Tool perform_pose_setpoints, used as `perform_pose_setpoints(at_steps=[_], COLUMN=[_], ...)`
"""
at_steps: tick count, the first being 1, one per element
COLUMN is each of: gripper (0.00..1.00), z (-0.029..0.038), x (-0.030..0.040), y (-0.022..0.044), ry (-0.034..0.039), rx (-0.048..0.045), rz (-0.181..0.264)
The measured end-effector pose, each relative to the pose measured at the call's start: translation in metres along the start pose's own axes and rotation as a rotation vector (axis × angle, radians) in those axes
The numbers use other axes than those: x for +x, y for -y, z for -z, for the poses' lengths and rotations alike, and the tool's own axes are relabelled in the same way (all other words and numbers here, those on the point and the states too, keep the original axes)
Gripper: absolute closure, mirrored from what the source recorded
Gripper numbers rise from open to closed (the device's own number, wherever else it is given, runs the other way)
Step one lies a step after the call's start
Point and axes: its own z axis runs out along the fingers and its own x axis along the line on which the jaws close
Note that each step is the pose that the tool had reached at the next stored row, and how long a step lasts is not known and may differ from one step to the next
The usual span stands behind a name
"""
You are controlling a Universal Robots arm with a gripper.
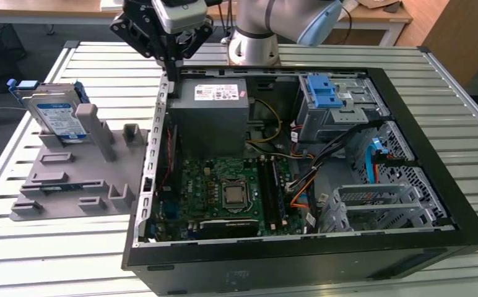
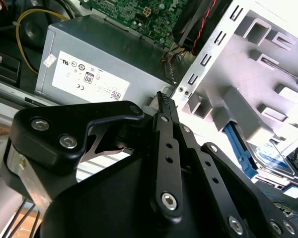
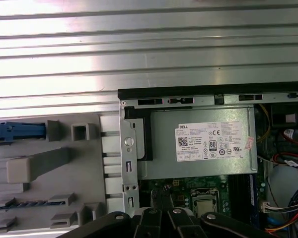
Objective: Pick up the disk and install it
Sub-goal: 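Reach for the disk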
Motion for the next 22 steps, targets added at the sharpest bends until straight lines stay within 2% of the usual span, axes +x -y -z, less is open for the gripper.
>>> perform_pose_setpoints(at_steps=[3, 5, 22], gripper=[0.89, 0.89, 0.89], z=[0.0000, 0.0002, 0.0001], x=[0.0006, 0.0059, 0.0108], y=[0.0000, 0.0005, 0.0008], ry=[0.0000, 0.0000, 0.0000], rx=[0.0000, 0.0000, 0.0000], rz=[0.000, 0.000, 0.000])
